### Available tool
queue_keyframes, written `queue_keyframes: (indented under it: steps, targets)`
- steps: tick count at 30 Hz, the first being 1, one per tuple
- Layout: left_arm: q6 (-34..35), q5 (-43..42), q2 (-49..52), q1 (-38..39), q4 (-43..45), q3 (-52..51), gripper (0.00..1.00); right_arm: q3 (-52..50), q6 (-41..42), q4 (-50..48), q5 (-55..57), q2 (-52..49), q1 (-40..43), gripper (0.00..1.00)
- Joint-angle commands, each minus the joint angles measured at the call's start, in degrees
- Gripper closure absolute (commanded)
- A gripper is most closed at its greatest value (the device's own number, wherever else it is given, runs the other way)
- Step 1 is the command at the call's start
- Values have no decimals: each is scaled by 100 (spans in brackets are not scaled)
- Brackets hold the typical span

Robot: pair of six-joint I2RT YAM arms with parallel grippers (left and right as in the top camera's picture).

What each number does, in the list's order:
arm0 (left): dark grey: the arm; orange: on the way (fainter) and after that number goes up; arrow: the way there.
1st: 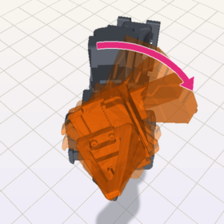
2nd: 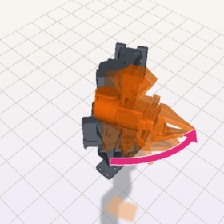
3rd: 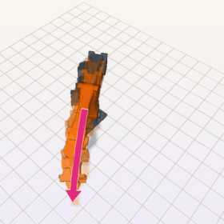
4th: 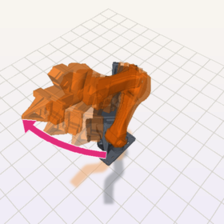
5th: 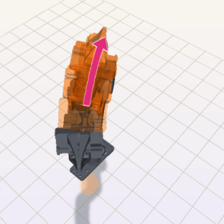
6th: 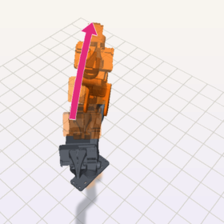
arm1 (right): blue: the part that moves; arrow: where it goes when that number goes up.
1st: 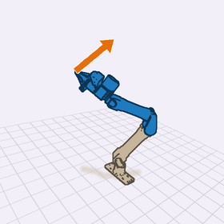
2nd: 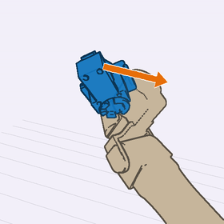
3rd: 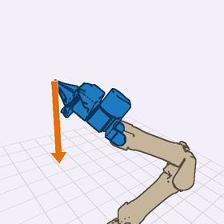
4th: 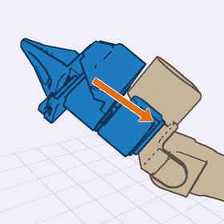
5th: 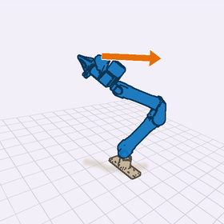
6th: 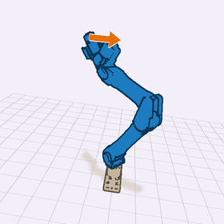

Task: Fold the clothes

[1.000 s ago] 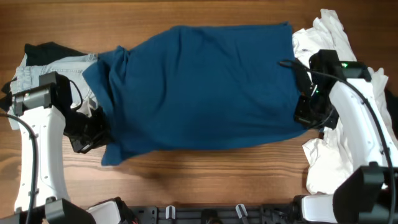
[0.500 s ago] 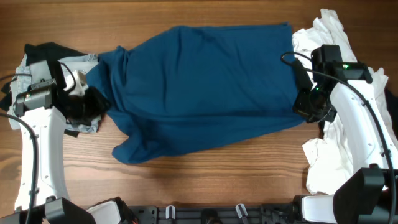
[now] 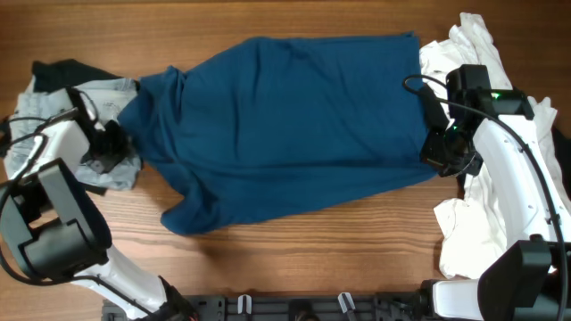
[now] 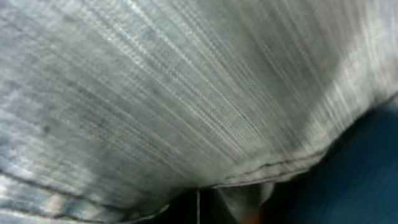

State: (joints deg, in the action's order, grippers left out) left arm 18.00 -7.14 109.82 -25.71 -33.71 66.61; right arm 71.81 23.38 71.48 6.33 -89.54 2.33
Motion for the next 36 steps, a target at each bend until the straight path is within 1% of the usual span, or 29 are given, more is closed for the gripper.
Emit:
queue_keyframes:
  steps: [1, 4, 6, 8, 9, 10, 11, 12, 13, 14, 15, 16, 17, 18, 20, 21, 23, 25, 26, 27, 28, 30, 31, 33, 34, 35, 36]
  targets:
    - [118, 645, 393, -782, 881, -39, 96, -15, 61, -7, 138, 79, 28, 96]
    - [197, 634, 393, -1010, 1447, -39, 96, -15, 61, -13, 90, 79, 28, 96]
    - [177, 662, 393, -1016, 1703, -39, 95, -15, 63, -13, 7, 79, 28, 96]
    - [177, 581, 385, -1012, 1770, -37, 87, -15, 61, -13, 4, 79, 28, 96]
    - [177, 308, 374, -1012, 1631, -24, 83, -15, 63, -17, 4, 79, 28, 93]
    - [175, -111, 337, -1012, 1506, -17, 72, -15, 63, -37, 4, 79, 28, 86]
    - [175, -713, 245, -1005, 1287, -17, 66, -15, 61, -57, 7, 79, 28, 82]
    - [149, -1196, 136, -977, 1029, -17, 56, -15, 63, -87, 4, 79, 28, 77]
    - [-129, -1766, -94, -892, 601, -17, 48, -15, 61, -138, 4, 79, 28, 69]
    - [-310, -1956, -299, -772, 267, -17, 44, -15, 57, -177, 7, 79, 28, 63]
    - [-739, -2052, -614, -527, -232, -17, 39, -15, 57, -240, 7, 79, 28, 59]
    - [-911, -2050, -850, -310, -562, -17, 37, -15, 57, -284, 4, 79, 28, 51]
    - [-1049, -2048, -1051, -90, -831, -17, 34, -15, 57, -341, 4, 79, 28, 41]
    - [-1056, -2048, -1329, 304, -1191, -17, 33, -15, 52, -402, -39, 79, 28, 38]
    - [-1054, -2020, -1561, 809, -1786, -17, 33, -15, 2, -459, -63, 79, 28, 37]
    - [-1047, -1875, -1609, 1084, -2227, -17, 33, -15, -114, -474, -57, 79, 28, 31]
    - [-1008, -1368, -1606, 1604, -3115, -33, 33, -15, -262, -476, -33, 79, 28, 28]
    - [-986, -817, -1606, 1939, -3591, -44, 32, -15, -286, -505, -33, 76, 28, 27]
    - [-798, -372, -1606, 2105, -3757, -70, 31, -15, -289, -525, -33, 76, 28, 28]
    - [-619, 15, -1609, 2264, -3882, -114, 30, -15, -293, -529, -33, 79, 28, 27]
    - [-546, 59, -1609, 2380, -3875, -199, 29, -15, -387, -527, -35, 76, 28, 27]
    - [-505, 55, -1606, 2476, -3779, -328, 31, -15, -387, -520, -35, 76, 28, 27]
    - [-369, 50, -1606, 2549, -3633, -476, 32, -15, -387, -514, -35, 76, 28, 28]
    - [-356, -146, -1606, 2688, -3202, -861, 35, -15, -387, -479, -37, 76, 28, 28]
    - [-361, -177, -1606, 2747, -3001, -994, 39, -15, -387, -474, -37, 76, 28, 28]
    - [-361, -177, -1606, 2787, -2889, -1047, 51, -15, -387, -468, -37, 76, 28, 28]
    - [-363, -177, -1609, 2813, -2817, -1045, 73, -15, -387, -450, -37, 76, 28, 32]
